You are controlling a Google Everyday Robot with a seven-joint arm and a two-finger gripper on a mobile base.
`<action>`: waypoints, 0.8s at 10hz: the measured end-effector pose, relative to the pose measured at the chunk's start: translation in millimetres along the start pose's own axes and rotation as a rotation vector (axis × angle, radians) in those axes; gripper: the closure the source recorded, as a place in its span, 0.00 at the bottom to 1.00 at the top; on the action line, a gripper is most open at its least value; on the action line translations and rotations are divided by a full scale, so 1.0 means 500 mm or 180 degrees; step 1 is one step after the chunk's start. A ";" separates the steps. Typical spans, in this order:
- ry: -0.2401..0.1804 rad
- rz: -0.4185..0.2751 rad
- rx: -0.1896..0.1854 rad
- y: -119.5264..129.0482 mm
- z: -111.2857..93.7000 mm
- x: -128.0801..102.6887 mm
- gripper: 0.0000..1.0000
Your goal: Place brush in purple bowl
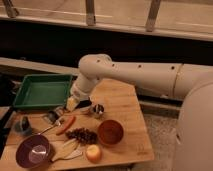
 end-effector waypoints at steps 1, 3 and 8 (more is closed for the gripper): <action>0.0052 -0.0092 -0.0018 0.032 0.023 -0.009 0.88; 0.0133 -0.0275 -0.0101 0.093 0.068 -0.027 0.88; 0.0238 -0.0610 -0.0442 0.184 0.163 -0.055 0.88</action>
